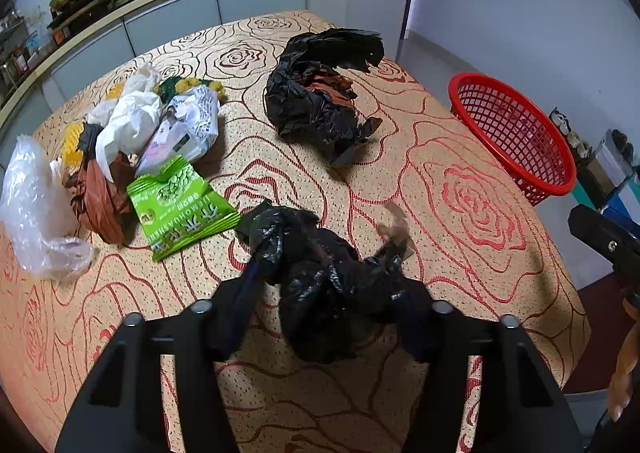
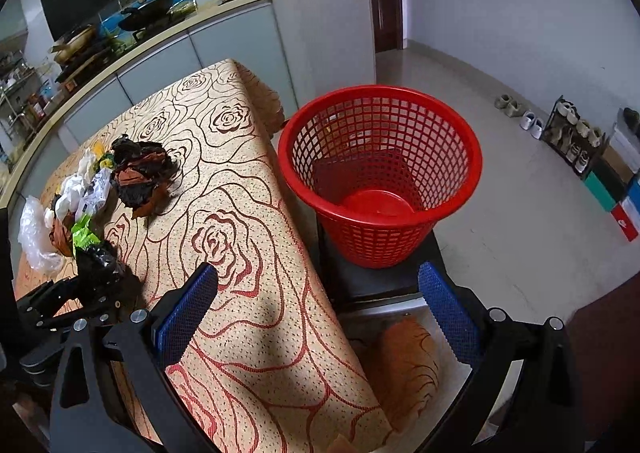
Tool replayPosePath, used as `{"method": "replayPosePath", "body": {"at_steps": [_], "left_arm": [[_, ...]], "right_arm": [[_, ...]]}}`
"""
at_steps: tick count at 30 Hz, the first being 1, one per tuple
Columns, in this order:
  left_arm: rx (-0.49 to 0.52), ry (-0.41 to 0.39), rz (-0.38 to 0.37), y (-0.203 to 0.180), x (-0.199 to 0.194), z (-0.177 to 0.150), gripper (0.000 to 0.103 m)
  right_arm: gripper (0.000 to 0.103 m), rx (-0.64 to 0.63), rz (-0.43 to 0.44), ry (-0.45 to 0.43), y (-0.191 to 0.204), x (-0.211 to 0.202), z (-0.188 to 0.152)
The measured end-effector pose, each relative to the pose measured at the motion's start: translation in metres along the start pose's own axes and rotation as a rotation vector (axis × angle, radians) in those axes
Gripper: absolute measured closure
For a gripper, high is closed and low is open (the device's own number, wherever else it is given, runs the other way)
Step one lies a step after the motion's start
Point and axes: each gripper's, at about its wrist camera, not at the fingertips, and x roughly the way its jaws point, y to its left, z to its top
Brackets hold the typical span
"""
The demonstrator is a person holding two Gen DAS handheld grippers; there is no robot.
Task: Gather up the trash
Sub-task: 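Grasp the black plastic bag with the left tool while the right tool approaches another black bag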
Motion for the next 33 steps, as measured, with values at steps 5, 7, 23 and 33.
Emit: {"method": "replayPosePath", "body": {"at_steps": [5, 7, 23, 33], "left_arm": [[-0.019, -0.007, -0.006, 0.007, -0.002, 0.001, 0.068], [-0.025, -0.011, -0.016, 0.010, -0.004, 0.000, 0.070], [-0.068, -0.093, 0.036, 0.040, -0.034, 0.010, 0.074], [-0.134, -0.237, 0.148, 0.070, -0.065, 0.026, 0.073]], "right_arm": [[0.005, -0.009, 0.019, 0.015, 0.004, 0.007, 0.003], [0.005, -0.013, 0.029, 0.019, 0.005, 0.009, 0.003], [0.013, -0.137, 0.096, 0.014, 0.045, 0.013, 0.019], [0.013, -0.239, 0.161, -0.051, 0.103, 0.015, 0.054]]}}
